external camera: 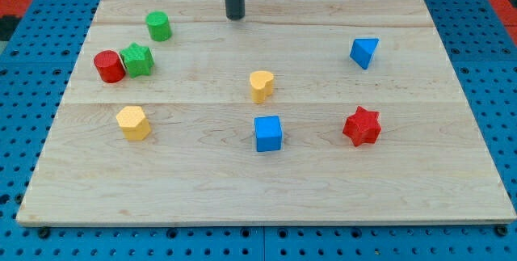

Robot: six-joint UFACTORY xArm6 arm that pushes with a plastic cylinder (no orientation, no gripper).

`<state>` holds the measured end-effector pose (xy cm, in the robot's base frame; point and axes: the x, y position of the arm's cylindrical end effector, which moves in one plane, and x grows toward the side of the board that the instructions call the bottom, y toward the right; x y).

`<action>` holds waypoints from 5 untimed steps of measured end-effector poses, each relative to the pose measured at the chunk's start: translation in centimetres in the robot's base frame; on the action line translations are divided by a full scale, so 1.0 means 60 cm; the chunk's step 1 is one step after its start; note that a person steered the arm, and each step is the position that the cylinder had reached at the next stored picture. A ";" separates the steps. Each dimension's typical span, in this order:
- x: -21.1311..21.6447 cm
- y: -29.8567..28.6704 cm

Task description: Move your arm to the top of yellow heart

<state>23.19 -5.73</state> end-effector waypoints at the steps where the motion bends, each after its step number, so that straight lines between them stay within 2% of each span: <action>1: 0.008 -0.120; 2: 0.054 -0.176; 3: 0.133 -0.197; 5: 0.135 -0.163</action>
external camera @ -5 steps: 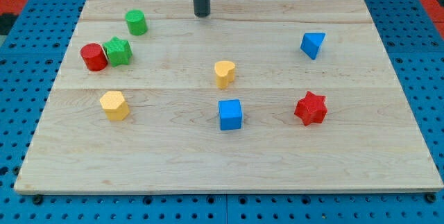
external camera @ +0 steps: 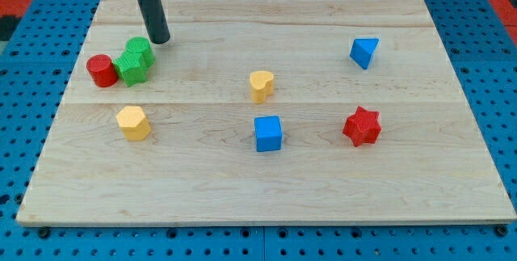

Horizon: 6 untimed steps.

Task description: Move your arm to the top of yellow heart

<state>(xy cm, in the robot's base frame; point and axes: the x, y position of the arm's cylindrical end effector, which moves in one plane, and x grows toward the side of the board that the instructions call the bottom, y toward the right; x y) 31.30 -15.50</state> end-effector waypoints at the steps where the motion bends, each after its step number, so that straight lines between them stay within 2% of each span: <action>1: 0.000 0.003; 5: 0.002 0.013; 6: 0.002 0.050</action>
